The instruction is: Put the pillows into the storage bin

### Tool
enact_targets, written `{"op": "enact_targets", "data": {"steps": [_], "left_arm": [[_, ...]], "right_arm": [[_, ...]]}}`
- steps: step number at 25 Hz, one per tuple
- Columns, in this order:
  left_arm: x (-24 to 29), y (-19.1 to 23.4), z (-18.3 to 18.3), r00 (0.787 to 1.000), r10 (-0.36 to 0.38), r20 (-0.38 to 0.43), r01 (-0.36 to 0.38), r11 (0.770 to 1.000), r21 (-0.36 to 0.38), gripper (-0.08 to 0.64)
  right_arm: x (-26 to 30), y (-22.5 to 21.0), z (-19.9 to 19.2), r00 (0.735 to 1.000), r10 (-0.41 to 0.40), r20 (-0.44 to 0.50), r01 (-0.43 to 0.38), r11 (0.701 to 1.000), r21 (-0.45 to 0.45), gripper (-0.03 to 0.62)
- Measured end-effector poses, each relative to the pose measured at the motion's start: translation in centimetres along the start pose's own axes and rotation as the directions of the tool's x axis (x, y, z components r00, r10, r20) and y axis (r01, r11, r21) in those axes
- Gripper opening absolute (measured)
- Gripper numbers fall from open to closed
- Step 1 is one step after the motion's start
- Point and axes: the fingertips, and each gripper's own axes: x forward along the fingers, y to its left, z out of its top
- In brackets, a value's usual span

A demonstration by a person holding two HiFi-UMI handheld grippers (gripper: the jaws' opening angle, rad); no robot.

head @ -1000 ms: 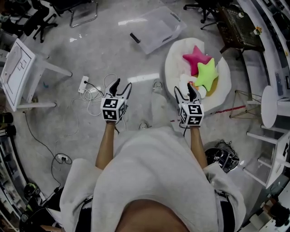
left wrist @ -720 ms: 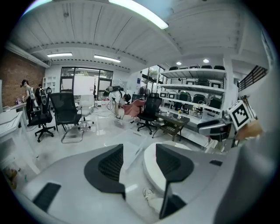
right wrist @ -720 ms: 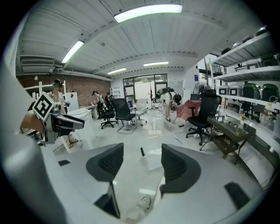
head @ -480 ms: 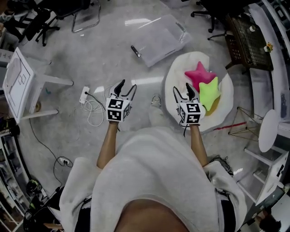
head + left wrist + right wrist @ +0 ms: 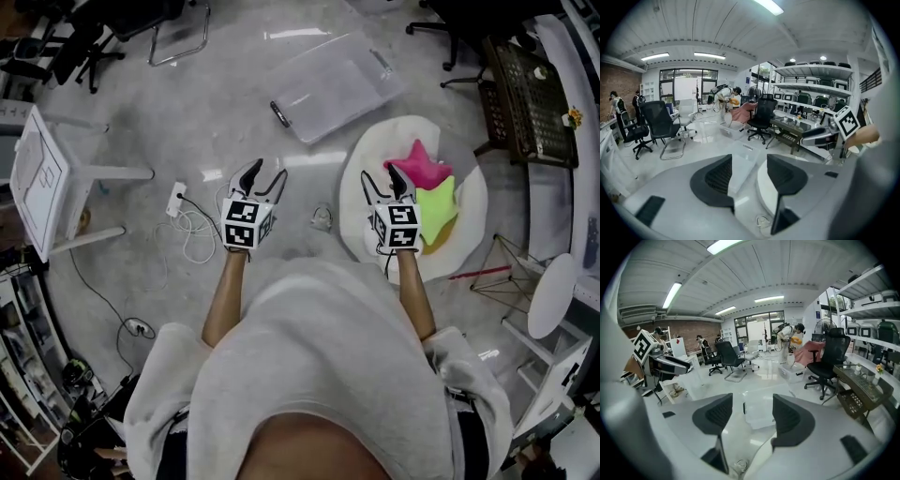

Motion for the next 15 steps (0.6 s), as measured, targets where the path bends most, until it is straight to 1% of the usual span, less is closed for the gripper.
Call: {"op": "enact_targets", "data": {"steps": [4, 7, 12, 15], "left_arm": [[1.7, 0.8, 0.1, 0.999, -0.018, -0.033, 0.018, 1.000, 0.004, 0.230], [3.6, 0.6, 0.2, 0.997, -0.055, -0.049, 0.056, 0.998, 0.014, 0.230], [7.6, 0.2, -0.6, 0.984, -0.158, -0.087, 0.162, 0.986, 0.042, 0.230], [10.4, -0.5, -0.9, 0.968, -0.231, -0.099, 0.237, 0.970, 0.056, 0.230]], "right_arm": [[1.5, -0.8, -0.6, 1.000, -0.008, -0.020, 0.009, 0.999, 0.035, 0.250], [1.8, -1.8, -2.1, 0.998, -0.038, -0.044, 0.041, 0.997, 0.061, 0.252], [1.4, -3.0, -5.3, 0.988, -0.126, -0.087, 0.137, 0.982, 0.129, 0.252], [0.9, -3.9, -8.1, 0.975, -0.185, -0.122, 0.205, 0.961, 0.185, 0.250]]}}
